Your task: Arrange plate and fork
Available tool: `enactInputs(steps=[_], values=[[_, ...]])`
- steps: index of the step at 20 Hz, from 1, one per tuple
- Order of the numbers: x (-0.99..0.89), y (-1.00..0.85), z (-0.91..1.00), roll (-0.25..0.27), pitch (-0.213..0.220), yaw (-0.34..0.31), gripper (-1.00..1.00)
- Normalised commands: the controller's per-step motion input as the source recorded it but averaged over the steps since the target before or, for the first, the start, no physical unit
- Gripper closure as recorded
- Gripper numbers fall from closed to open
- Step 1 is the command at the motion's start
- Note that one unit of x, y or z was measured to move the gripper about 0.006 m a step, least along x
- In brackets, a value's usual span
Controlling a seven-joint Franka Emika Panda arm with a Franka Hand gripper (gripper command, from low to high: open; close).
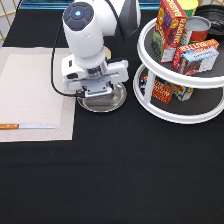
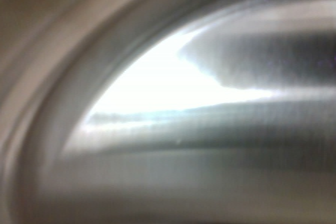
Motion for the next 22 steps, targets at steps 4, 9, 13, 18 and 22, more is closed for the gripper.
enactInputs(steps=[4, 9, 13, 18, 22], values=[[0.45, -0.39, 0.08, 0.025, 0.099, -0.035, -1.0], [0.4, -0.48, 0.13, 0.021, 0.087, -0.058, -1.0], [0.33, -0.51, 0.09, 0.014, 0.076, -0.081, -1.0], [0.38, -0.52, 0.1, 0.003, 0.076, -0.077, -1.0], [0.43, -0.54, 0.07, 0.0, 0.074, -0.067, -1.0]])
